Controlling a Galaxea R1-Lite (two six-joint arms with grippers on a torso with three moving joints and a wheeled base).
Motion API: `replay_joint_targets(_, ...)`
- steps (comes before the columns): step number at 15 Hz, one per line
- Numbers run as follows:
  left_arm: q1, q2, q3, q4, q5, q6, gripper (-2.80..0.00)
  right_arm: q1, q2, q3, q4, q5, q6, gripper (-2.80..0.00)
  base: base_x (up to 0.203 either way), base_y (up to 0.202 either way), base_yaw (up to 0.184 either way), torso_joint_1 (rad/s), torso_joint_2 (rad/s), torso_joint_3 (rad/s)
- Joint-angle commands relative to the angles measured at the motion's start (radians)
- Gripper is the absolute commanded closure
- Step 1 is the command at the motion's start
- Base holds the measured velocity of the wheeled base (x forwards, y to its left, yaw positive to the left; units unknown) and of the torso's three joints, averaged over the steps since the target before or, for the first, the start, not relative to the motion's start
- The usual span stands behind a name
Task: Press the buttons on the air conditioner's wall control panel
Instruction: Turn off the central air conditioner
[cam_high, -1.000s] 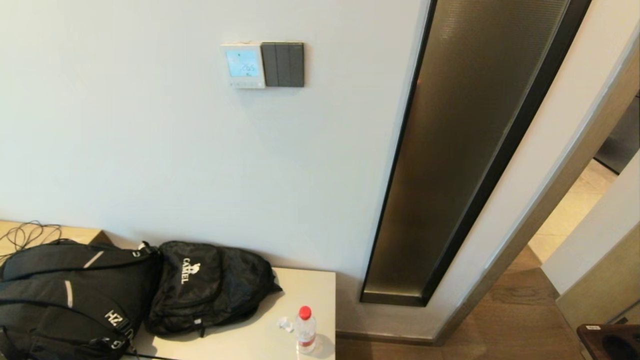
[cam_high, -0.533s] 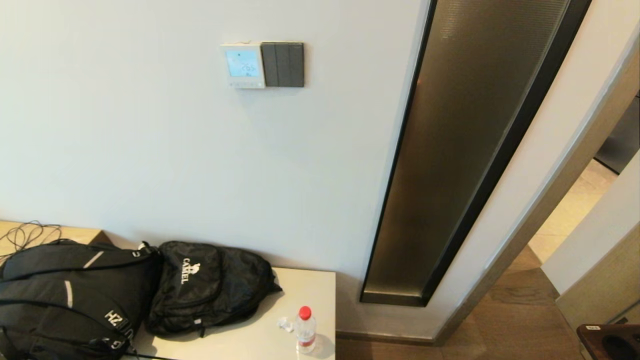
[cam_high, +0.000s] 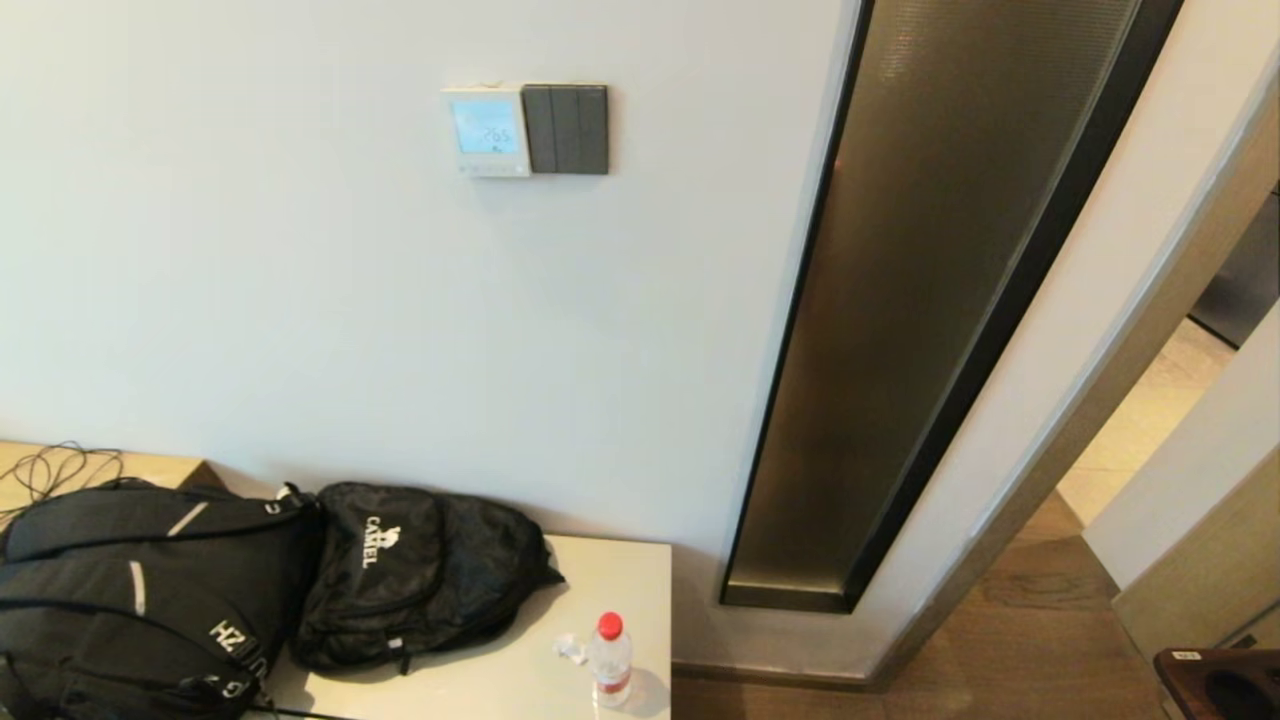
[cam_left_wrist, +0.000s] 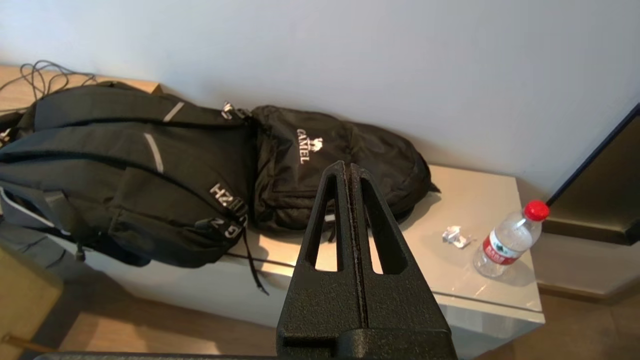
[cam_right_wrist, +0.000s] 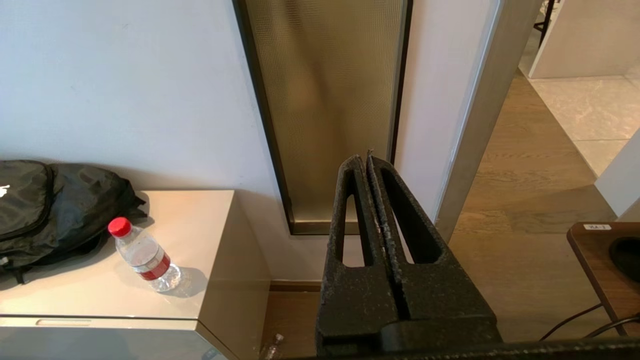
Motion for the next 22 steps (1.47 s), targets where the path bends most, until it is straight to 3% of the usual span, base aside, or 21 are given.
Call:
replay_joint_targets(1,0.000,-0.053,0.007,0.007,-0.015,0.000,0.00,0.001,0.001,0.000,-0.001,0.000,0.000,0.00,0.000,0.000,0.000,0.000,0.00,0.000)
replay_joint_targets(3,0.000,-0.077,0.007,0.031,-0.047,-0.003,0.00,0.000,0.001,0.000,-0.001,0.000,0.000,0.00,0.000,0.000,0.000,0.000,0.00,0.000)
replay_joint_targets(18,0.001,-0.077,0.024,0.018,-0.061,-0.003,0.00,0.001,0.001,0.000,-0.001,0.000,0.000,0.00,0.000,0.000,0.000,0.000,0.00,0.000)
replay_joint_targets(22,0.000,-0.079,0.039,-0.032,-0.061,-0.006,0.00,0.000,0.001,0.000,-0.001,0.000,0.000,0.00,0.000,0.000,0.000,0.000,0.00,0.000)
